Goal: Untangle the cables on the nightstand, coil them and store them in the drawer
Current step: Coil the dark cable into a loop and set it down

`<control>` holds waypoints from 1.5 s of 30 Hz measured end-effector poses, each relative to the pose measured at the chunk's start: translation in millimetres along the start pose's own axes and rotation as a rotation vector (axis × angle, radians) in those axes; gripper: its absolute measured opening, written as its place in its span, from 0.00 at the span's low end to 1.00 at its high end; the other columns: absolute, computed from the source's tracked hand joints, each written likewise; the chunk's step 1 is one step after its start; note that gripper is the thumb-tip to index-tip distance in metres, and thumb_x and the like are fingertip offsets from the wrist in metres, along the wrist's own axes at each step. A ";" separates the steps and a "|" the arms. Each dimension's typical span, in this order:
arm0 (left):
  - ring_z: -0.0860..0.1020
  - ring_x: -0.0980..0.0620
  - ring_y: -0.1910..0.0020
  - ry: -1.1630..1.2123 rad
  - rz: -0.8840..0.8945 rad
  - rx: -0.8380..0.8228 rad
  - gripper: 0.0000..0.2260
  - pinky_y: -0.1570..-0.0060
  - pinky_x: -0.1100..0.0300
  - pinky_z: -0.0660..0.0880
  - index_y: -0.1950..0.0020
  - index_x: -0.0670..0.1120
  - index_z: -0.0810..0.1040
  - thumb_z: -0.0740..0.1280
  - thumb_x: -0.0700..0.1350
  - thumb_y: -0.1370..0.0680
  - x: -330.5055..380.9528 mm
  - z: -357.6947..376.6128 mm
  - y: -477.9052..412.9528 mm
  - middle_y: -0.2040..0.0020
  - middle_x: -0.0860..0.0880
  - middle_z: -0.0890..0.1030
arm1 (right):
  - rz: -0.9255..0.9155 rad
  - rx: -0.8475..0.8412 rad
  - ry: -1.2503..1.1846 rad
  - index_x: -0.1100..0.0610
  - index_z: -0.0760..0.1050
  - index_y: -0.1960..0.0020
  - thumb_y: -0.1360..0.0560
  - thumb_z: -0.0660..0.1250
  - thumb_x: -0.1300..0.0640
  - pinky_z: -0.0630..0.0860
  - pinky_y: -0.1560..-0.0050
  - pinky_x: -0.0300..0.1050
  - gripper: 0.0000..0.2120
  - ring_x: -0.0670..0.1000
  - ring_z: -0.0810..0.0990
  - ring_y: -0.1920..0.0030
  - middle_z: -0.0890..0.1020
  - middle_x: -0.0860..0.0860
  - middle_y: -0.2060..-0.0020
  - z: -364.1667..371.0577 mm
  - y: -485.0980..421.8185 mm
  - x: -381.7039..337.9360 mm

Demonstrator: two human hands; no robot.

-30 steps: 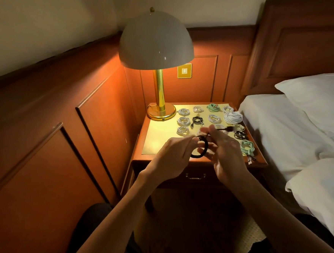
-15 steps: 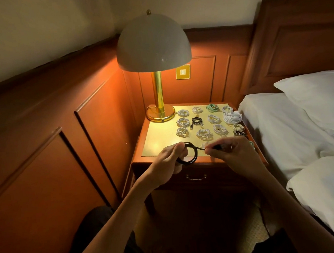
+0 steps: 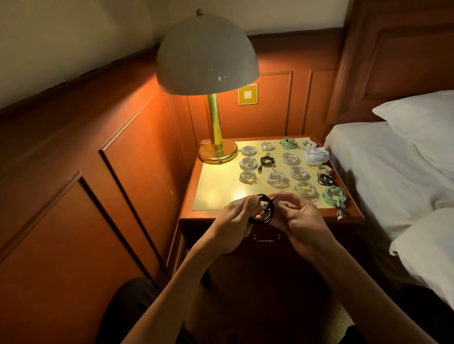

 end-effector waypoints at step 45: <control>0.71 0.48 0.62 -0.047 -0.469 0.509 0.19 0.61 0.53 0.68 0.55 0.42 0.76 0.54 0.53 0.14 -55.7 -4.2 -101.6 0.60 0.43 0.76 | 0.078 -0.089 0.900 0.56 0.71 0.55 0.15 0.50 0.55 0.67 0.66 0.45 0.15 0.50 0.69 0.65 0.72 0.52 0.65 24.2 -31.9 21.5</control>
Point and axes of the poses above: each hand's wrist, its own y-axis away from the middle knuckle, its own z-axis out of the palm, x = y × z, the point moved 1 cm from there along -y, towards the middle knuckle
